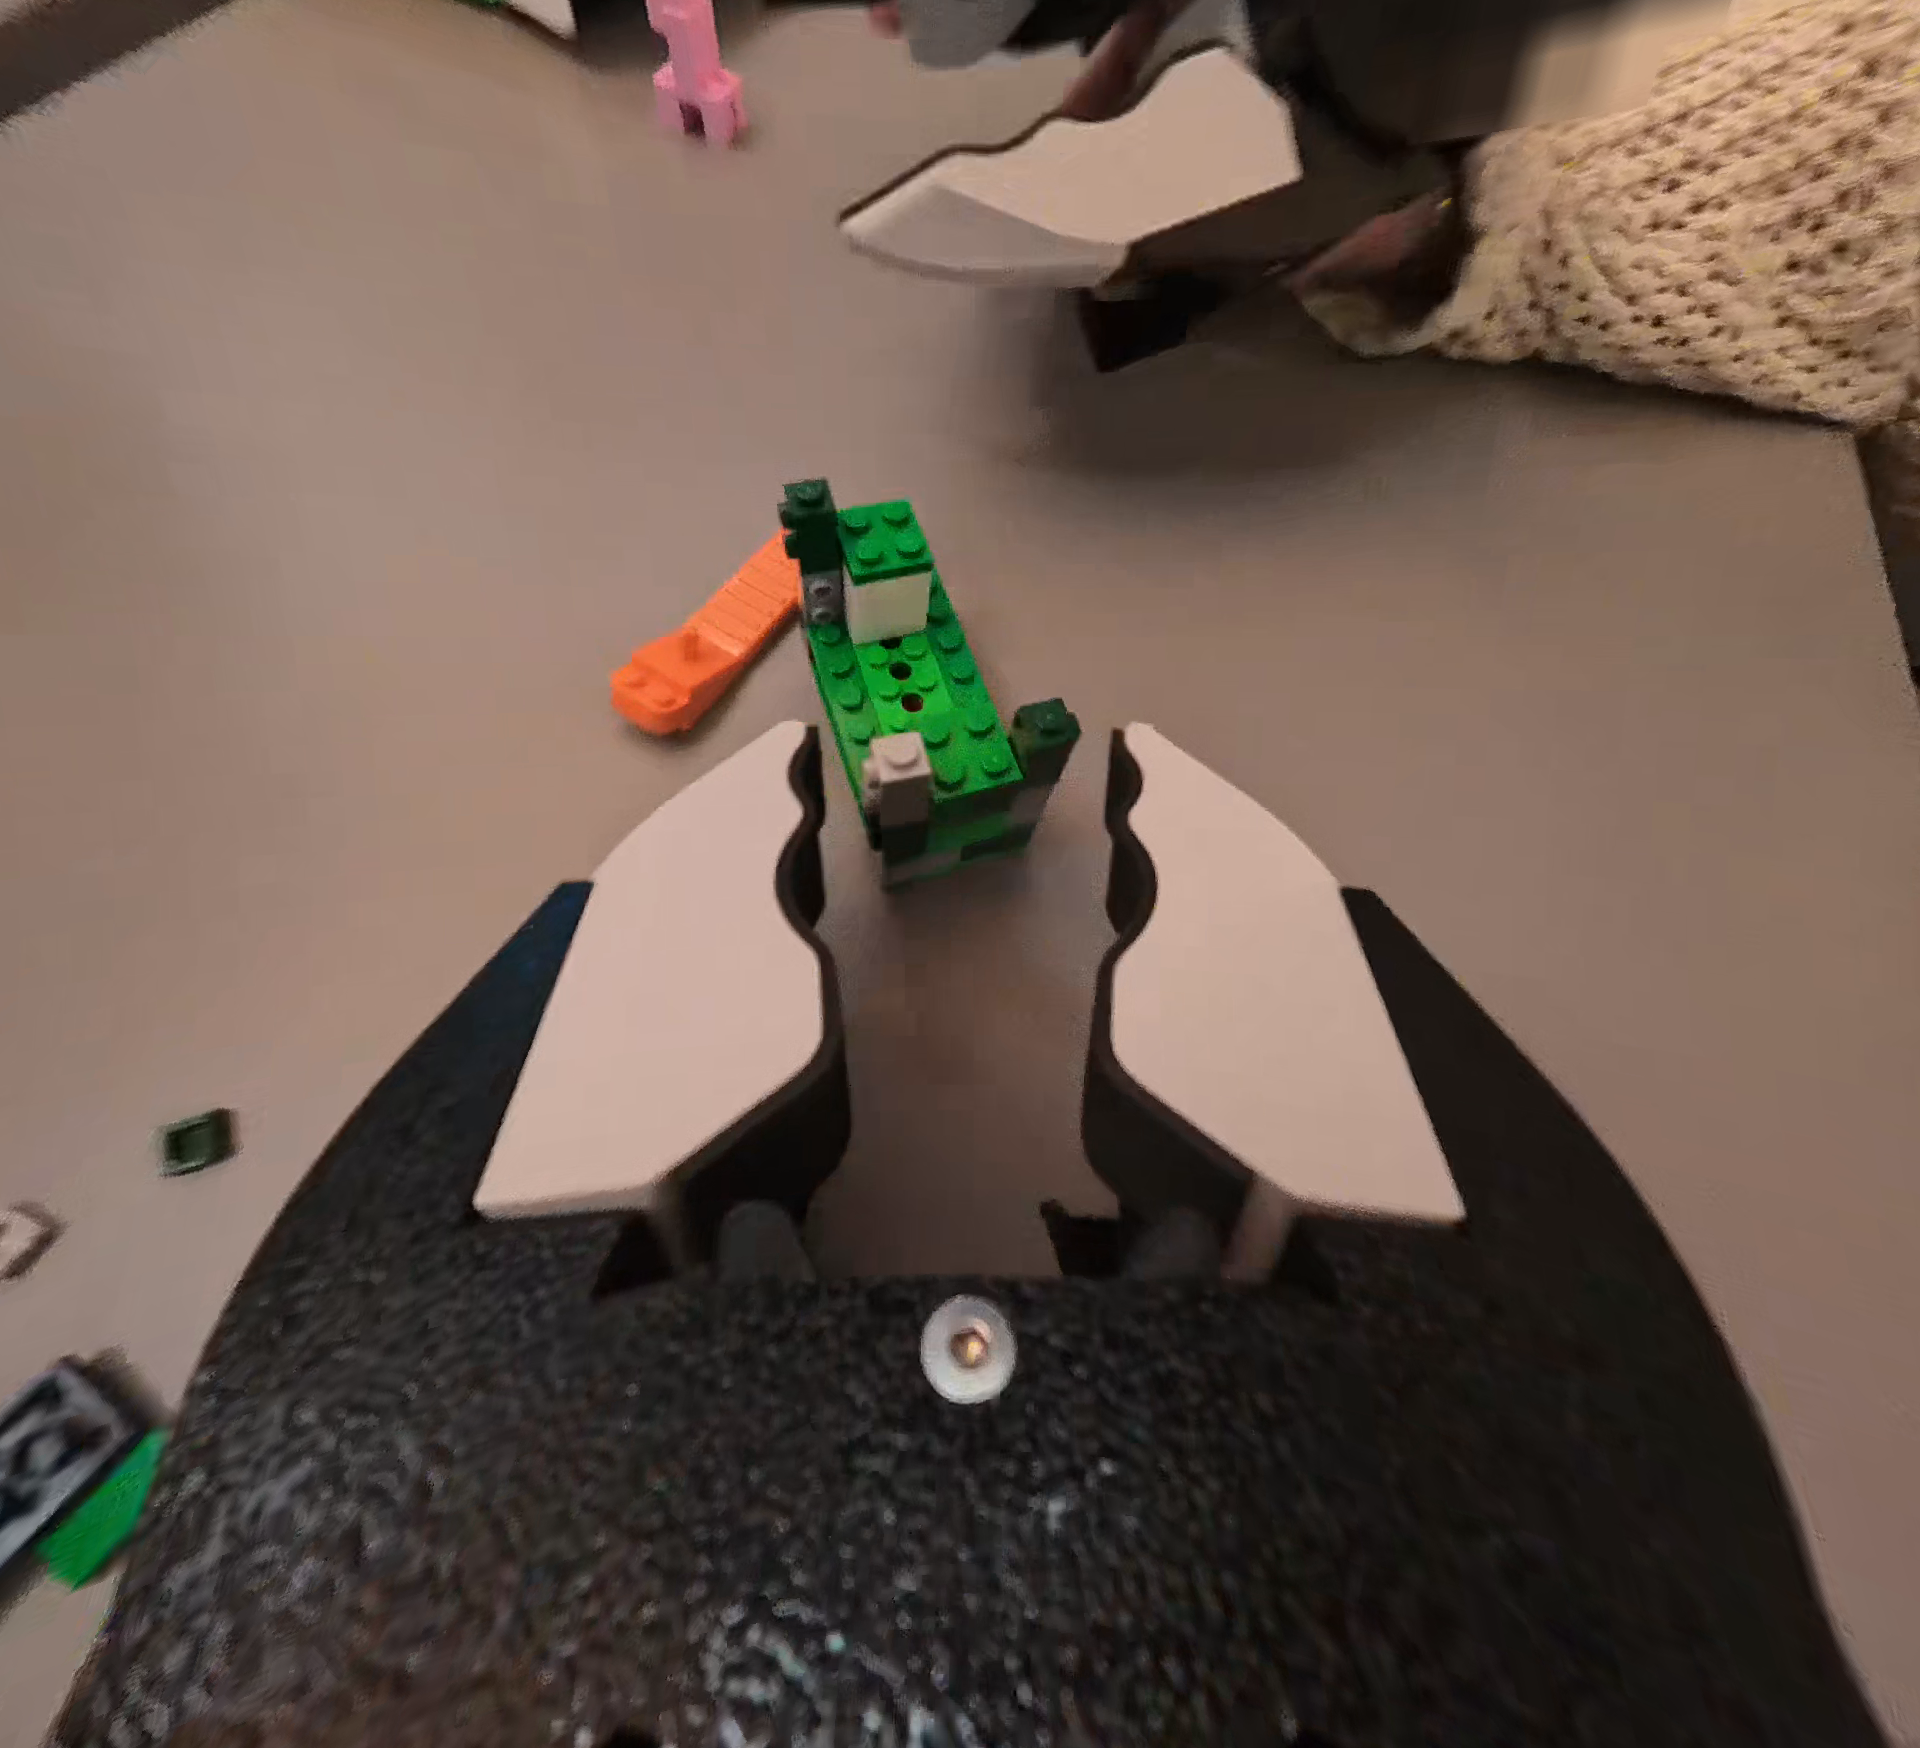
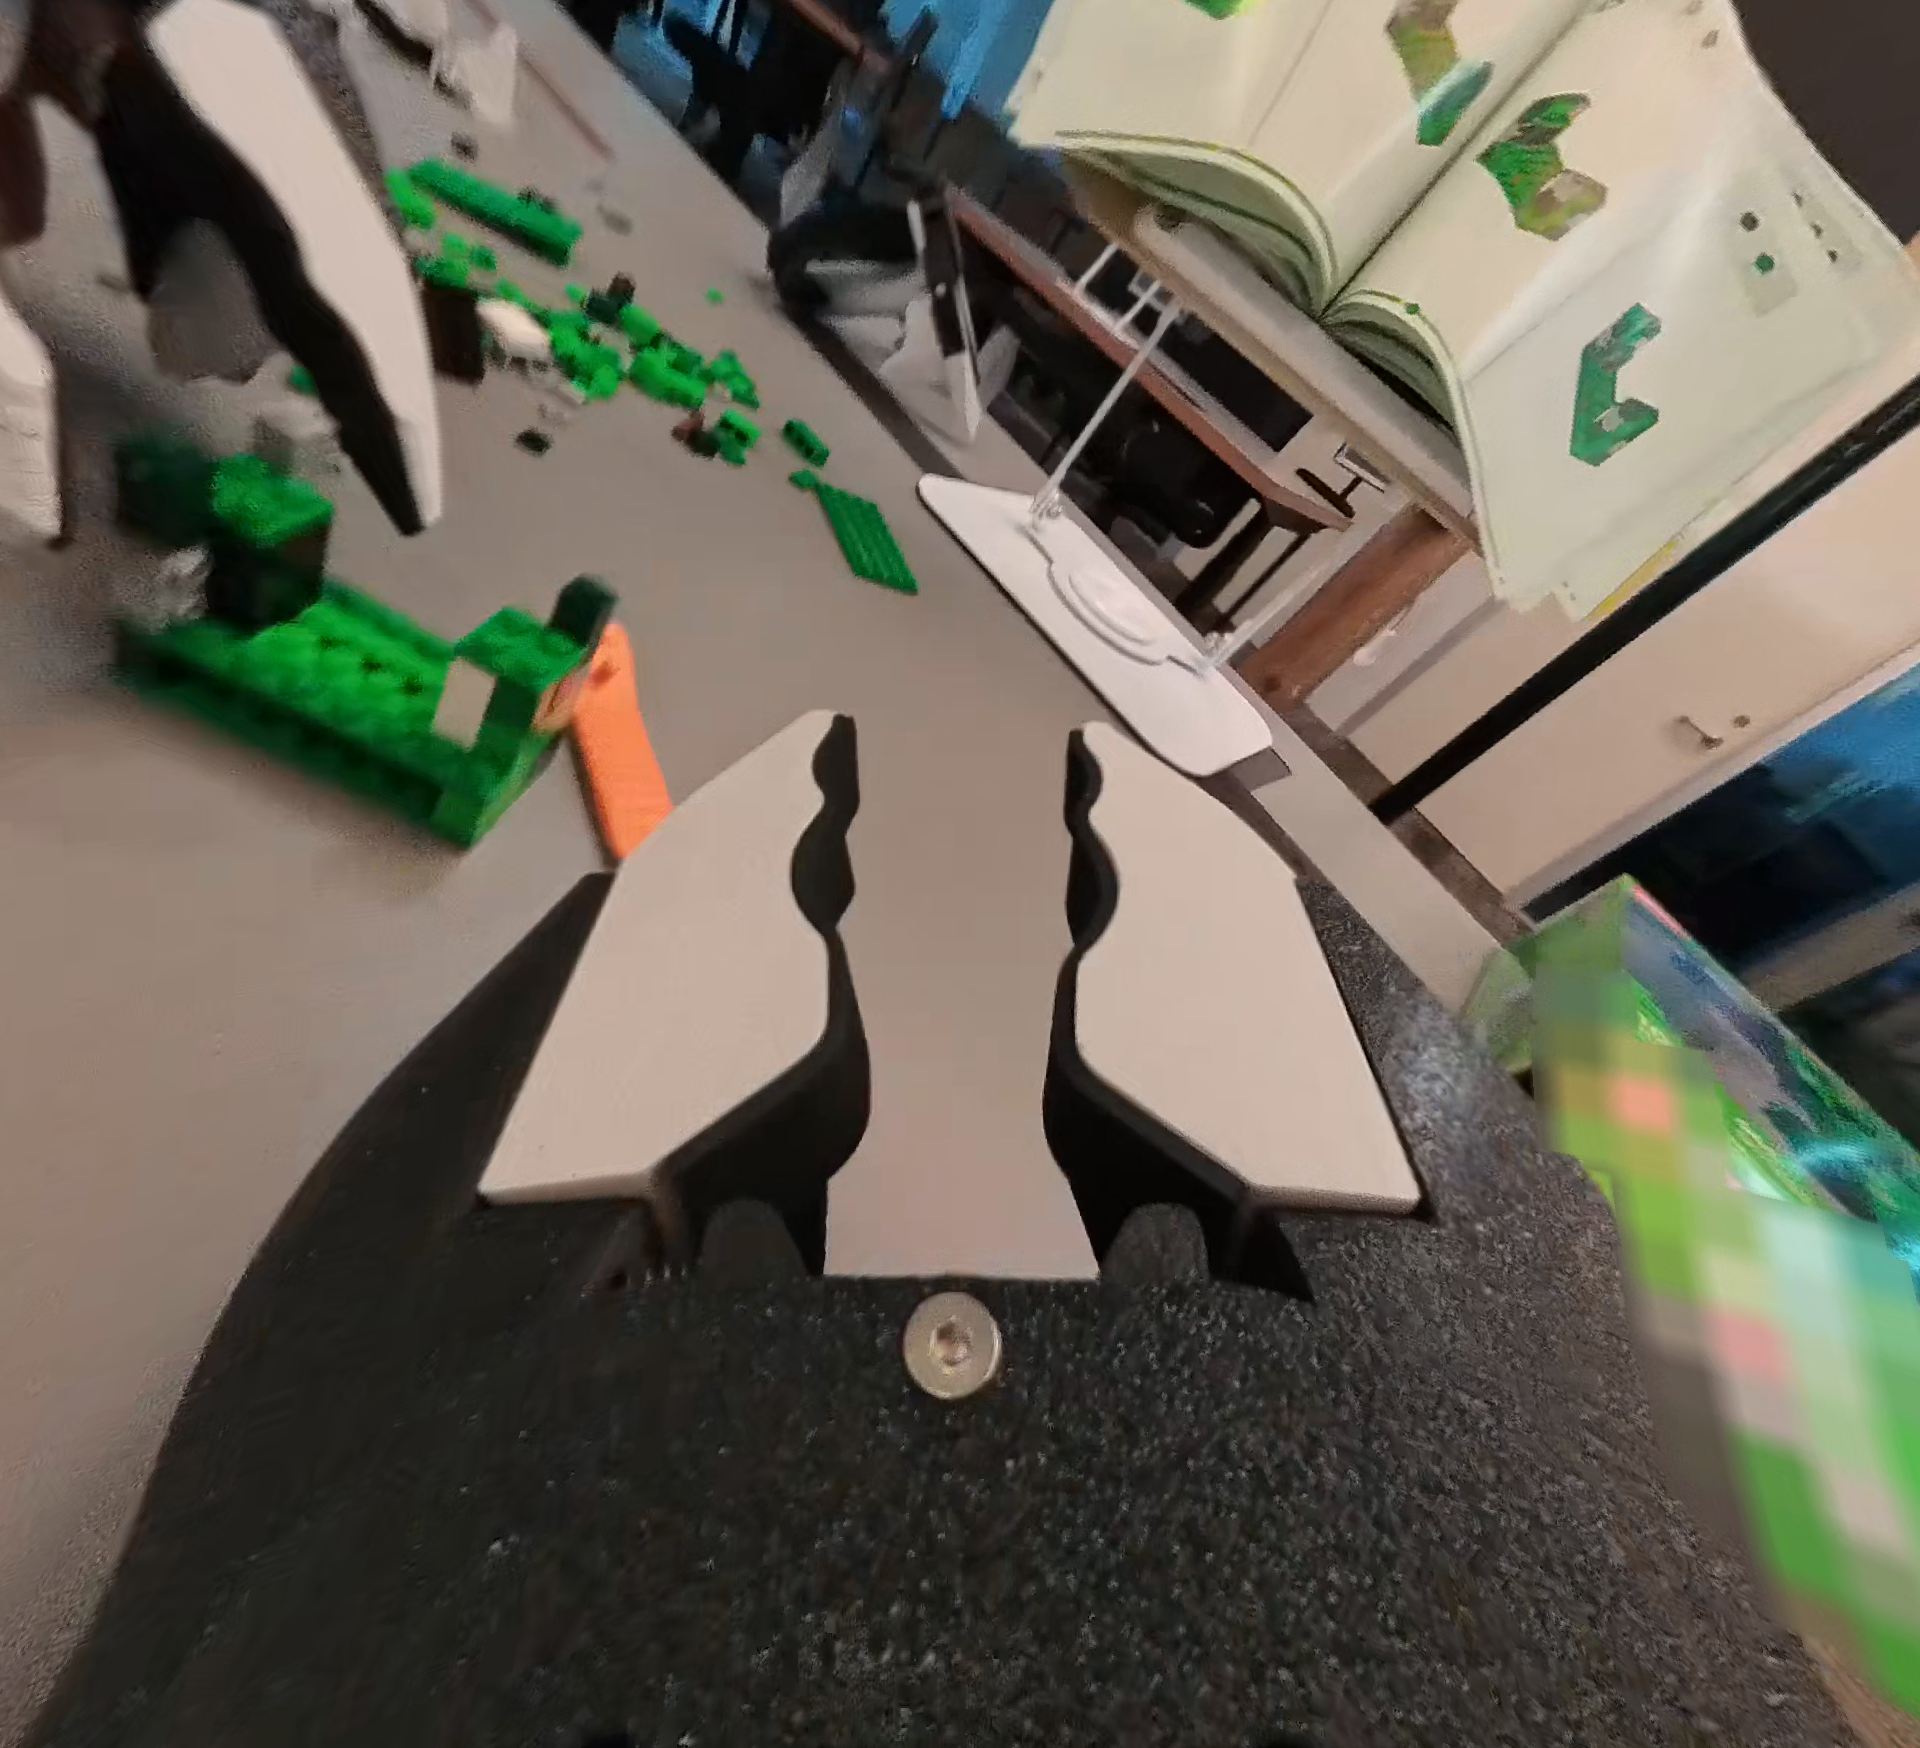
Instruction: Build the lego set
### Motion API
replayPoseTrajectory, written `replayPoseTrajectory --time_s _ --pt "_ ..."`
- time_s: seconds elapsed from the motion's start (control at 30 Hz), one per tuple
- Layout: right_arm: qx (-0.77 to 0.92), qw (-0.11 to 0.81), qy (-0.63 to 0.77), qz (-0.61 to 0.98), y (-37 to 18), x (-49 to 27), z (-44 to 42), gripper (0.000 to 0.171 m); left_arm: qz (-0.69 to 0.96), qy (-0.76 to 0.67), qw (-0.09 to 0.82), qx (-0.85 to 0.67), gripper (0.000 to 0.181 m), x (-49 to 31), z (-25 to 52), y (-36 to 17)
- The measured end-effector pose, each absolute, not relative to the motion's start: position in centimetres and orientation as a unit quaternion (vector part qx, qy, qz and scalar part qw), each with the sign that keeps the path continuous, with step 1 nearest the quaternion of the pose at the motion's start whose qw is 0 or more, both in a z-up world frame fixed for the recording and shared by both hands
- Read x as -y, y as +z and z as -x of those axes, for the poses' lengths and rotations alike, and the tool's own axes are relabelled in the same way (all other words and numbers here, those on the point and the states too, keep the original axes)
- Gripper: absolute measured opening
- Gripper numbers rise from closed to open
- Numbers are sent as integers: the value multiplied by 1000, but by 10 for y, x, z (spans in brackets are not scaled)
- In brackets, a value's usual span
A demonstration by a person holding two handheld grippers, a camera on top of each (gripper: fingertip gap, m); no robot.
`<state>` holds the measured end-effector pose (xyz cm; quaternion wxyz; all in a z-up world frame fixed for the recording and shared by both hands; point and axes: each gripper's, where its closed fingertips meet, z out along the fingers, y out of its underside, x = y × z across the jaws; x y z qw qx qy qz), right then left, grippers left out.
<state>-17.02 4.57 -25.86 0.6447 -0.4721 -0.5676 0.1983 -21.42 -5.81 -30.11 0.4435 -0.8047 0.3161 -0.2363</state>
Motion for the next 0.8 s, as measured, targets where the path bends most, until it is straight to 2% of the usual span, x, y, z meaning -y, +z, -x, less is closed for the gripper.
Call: replayPoseTrajectory --time_s 0.03,0.27,0.37,0.57,0.7,0.8 --pt "555 652 211 471 -253 -51 175 36 795 -235 462 -316 51 58 218 -294" --pt "497 663 304 470 -234 -71 199 25 705 -147 662 -209 51 37 275 -237" --pt "513 664 311 446 -234 -59 193 20 684 -72 707 -164 49 32 296 -227" --pt "516 655 330 443 -233 -51 188 7 673 83 707 -199 19 28 293 -235" --pt "492 652 359 451 -228 -55 183 0 667 95 694 -254 3 27 273 -242" --pt "494 640 389 443 -226 -53 182 0 659 100 707 -237 10 27 278 -237"
